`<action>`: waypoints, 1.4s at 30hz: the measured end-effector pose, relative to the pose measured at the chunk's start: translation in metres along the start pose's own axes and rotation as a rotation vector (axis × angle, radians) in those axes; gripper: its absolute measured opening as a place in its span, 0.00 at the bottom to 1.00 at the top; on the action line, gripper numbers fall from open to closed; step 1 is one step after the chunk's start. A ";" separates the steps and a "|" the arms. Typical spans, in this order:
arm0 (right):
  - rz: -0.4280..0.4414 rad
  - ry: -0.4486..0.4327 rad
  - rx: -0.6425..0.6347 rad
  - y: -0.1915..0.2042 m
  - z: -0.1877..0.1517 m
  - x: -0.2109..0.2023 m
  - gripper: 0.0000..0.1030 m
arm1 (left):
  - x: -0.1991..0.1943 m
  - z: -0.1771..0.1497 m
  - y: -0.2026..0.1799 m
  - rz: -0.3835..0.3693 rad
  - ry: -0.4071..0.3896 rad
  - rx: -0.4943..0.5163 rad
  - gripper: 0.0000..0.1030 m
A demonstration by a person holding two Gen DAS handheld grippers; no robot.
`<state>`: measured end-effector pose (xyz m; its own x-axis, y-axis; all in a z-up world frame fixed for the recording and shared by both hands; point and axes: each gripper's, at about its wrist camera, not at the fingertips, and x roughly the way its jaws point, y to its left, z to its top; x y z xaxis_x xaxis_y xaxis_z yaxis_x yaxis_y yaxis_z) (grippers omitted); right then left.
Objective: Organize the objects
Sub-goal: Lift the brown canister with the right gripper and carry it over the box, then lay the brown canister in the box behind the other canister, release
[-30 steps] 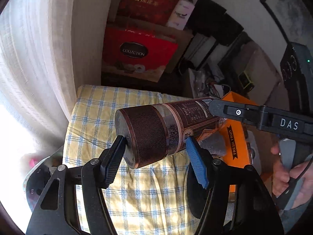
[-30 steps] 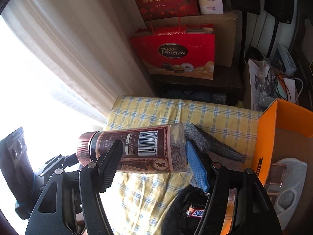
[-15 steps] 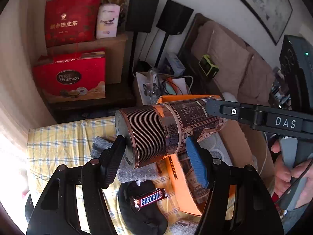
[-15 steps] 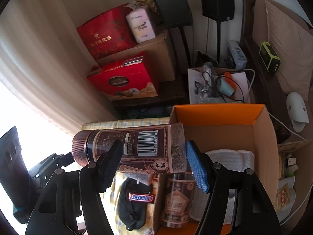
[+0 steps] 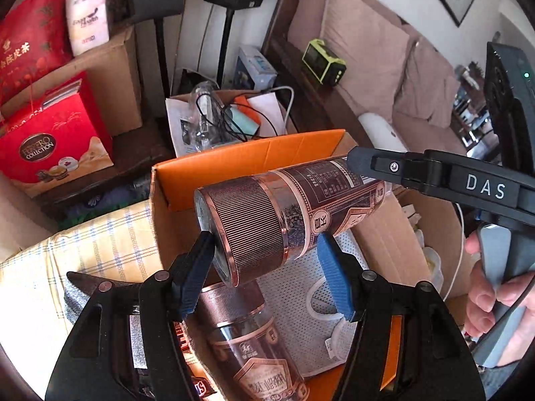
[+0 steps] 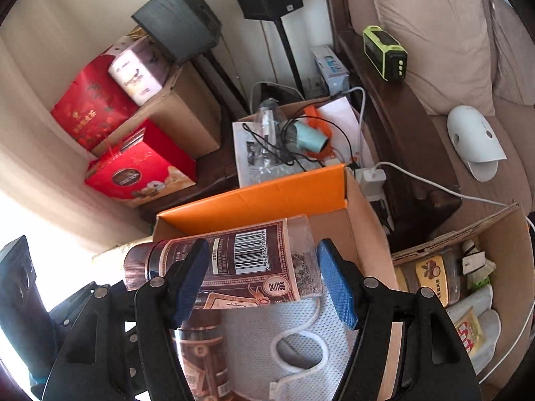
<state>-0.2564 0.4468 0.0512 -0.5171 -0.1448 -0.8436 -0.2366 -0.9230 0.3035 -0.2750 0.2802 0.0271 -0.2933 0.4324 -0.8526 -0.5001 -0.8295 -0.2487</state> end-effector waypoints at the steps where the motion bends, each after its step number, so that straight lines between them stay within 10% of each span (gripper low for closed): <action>1: -0.009 0.003 0.007 -0.006 0.002 0.005 0.67 | 0.007 0.002 -0.004 0.002 0.014 0.008 0.58; 16: -0.083 0.066 0.043 -0.037 0.006 0.061 0.66 | 0.078 0.007 0.011 -0.077 0.213 -0.066 0.60; 31: -0.128 -0.029 -0.122 0.000 -0.017 0.020 0.75 | 0.004 -0.008 0.029 -0.106 0.070 -0.115 0.81; 42: -0.090 -0.058 -0.223 0.040 -0.068 -0.014 0.83 | -0.070 -0.071 0.041 0.015 -0.031 -0.031 0.83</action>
<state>-0.2027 0.3876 0.0447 -0.5503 -0.0436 -0.8339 -0.1000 -0.9880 0.1176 -0.2174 0.1912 0.0442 -0.3257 0.4304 -0.8418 -0.4702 -0.8462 -0.2507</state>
